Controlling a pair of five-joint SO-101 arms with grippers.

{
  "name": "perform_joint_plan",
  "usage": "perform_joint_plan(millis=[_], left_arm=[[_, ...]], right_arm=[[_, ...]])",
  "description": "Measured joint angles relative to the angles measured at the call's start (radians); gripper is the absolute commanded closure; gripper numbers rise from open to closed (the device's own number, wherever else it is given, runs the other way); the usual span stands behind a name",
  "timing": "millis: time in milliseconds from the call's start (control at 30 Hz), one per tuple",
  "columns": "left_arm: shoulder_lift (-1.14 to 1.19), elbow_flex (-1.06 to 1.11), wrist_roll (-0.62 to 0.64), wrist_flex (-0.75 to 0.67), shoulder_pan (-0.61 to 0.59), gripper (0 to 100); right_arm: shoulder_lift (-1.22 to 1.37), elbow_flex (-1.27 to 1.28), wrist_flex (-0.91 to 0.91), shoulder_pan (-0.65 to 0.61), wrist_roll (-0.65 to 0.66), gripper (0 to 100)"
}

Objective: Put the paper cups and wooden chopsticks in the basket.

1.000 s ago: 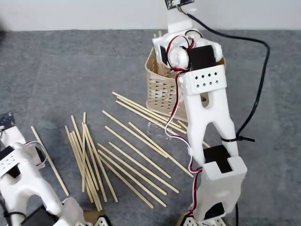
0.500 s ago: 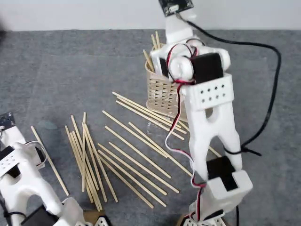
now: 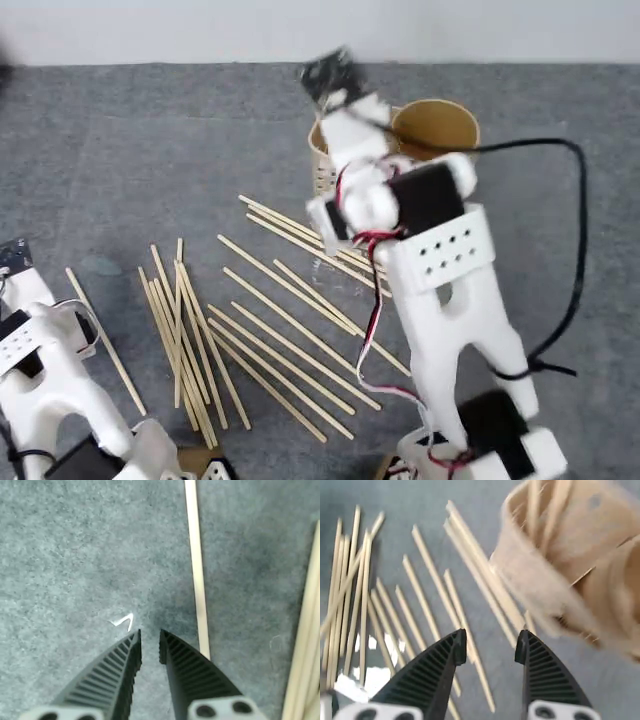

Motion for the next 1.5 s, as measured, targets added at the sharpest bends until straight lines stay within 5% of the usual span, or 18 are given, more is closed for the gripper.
perform_joint_plan(millis=[233, 500, 1067, 1367, 1500], left_arm=[[0.0, 0.0, 0.002, 0.0, 0.0, 93], [0.0, 0.0, 0.002, 0.0, 0.0, 93], [0.0, 0.0, 0.003, 0.0, 0.0, 93], [0.0, 0.0, 0.003, 0.0, 0.0, 93], [0.0, 0.0, 0.003, 0.0, 0.0, 93]], right_arm=[[-0.032, 0.402, -0.236, -0.089, 0.0, 81.8], [-0.031, 0.761, -0.562, -0.221, 0.0, 66.6], [0.43, 0.649, -0.658, -0.233, -0.037, 66.7], [0.45, 0.634, -0.672, -0.222, -0.023, 99.7], [0.45, 0.618, -0.695, -0.222, -0.008, 99.1]])
